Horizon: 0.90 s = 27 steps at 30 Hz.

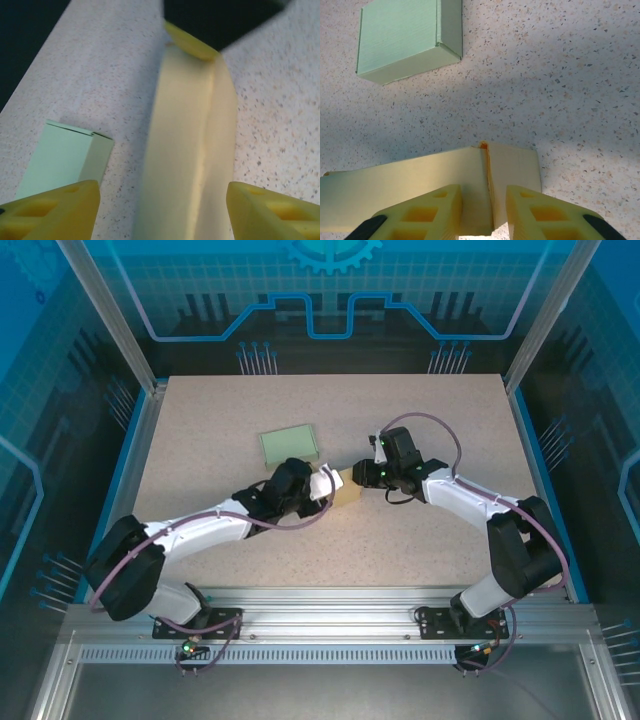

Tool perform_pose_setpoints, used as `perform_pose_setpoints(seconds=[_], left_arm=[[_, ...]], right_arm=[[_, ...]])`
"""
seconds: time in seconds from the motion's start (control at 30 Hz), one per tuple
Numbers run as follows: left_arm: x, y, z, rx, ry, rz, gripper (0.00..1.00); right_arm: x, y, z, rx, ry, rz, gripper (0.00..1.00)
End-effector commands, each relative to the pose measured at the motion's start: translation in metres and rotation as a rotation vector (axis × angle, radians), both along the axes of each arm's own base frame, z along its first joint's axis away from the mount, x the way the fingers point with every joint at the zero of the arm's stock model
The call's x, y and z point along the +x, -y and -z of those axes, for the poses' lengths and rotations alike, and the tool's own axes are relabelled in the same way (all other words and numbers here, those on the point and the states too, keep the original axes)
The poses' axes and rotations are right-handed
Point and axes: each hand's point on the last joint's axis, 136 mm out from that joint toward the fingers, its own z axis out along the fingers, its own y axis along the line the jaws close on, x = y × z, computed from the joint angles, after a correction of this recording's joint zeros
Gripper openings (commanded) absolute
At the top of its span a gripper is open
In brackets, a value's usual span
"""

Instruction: Fold the paper box

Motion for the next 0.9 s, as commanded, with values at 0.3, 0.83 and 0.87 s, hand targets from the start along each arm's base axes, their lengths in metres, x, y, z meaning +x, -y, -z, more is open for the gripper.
perform_pose_setpoints(seconds=[0.3,0.83,0.87], left_arm=[[0.015,-0.002,-0.009,-0.112,-0.339,-0.059,0.69],[0.021,-0.051,-0.002,-0.467,-0.573,-0.580,0.66],[0.018,-0.051,-0.002,-0.500,-0.583,-0.586,0.66]], right_arm=[[-0.040,0.033,0.061,-0.182,-0.218,0.031,0.30],[-0.040,0.030,0.062,-0.197,-0.217,0.020,0.30],[-0.040,0.030,0.061,-0.197,-0.216,0.020,0.30]])
